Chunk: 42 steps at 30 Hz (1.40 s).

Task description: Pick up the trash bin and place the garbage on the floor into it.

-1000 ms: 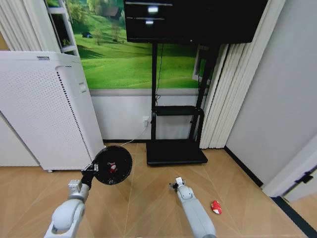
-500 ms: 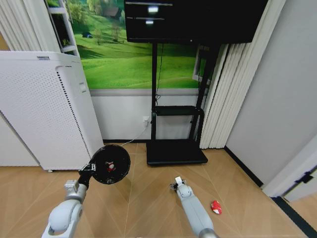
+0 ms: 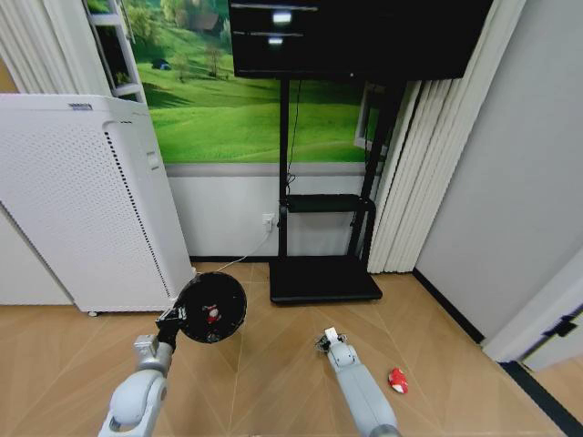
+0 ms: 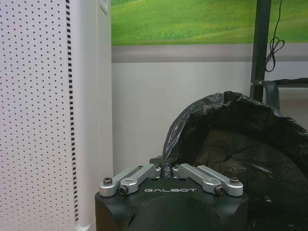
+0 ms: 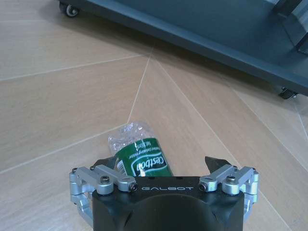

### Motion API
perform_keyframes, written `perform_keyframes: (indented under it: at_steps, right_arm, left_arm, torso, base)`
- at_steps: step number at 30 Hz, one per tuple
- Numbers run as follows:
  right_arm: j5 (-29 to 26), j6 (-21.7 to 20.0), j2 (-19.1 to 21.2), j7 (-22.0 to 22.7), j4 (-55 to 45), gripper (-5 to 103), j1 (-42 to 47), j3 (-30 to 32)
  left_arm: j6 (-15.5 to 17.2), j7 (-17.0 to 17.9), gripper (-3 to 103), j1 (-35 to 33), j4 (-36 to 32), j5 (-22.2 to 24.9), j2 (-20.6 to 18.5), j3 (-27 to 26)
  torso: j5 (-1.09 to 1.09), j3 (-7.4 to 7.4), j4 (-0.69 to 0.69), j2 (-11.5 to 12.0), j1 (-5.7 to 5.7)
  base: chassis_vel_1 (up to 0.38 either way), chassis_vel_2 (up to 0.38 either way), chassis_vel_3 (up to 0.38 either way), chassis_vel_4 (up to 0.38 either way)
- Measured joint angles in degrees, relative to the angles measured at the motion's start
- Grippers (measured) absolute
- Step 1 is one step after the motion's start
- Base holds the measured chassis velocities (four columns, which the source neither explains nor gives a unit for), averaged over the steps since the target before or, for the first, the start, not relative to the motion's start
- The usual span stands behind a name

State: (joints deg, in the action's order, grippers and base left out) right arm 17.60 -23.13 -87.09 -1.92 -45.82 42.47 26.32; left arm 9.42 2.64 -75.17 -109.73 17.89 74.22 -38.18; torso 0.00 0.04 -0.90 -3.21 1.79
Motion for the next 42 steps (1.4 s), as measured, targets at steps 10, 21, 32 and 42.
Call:
perform_keyframes:
  at_steps: [10, 21, 32, 42]
  right_arm:
    - [1.47, -0.27, 0.17, -1.33, 1.18, 100, 0.94, -0.18]
    - [1.63, -0.01, 0.46, -1.56, 1.37, 74, 1.72, 0.20]
    - [1.77, 0.25, 0.66, -1.08, 1.08, 40, 2.42, 0.46]
    - [-4.70, -1.36, 4.00, 1.75, -11.97, 24, 8.28, 3.24]
  left_arm:
    - [0.39, 1.33, 4, 3.19, -0.12, 0.93, -1.74, 2.04]
    - [0.80, 1.55, 4, 6.10, 0.11, 2.05, -3.08, 3.96]
    - [0.80, 1.28, 4, 6.44, 0.38, 2.10, -3.24, 4.02]
    - [0.62, -0.28, 4, 3.89, 1.02, -0.55, -1.61, 3.61]
  torso:
    - [0.00, 0.00, 0.01, 0.01, 0.00]
    - [-0.01, 0.00, 0.00, 0.01, 0.00]
    - [-0.01, -0.01, 0.01, 0.01, 0.00]
    - [0.01, 0.01, 0.01, 0.01, 0.00]
  base:
    - [0.000, 0.000, 0.000, 0.000]
    - [0.000, 0.000, 0.000, 0.000]
    - [0.000, 0.000, 0.000, 0.000]
    - [0.000, 0.000, 0.000, 0.000]
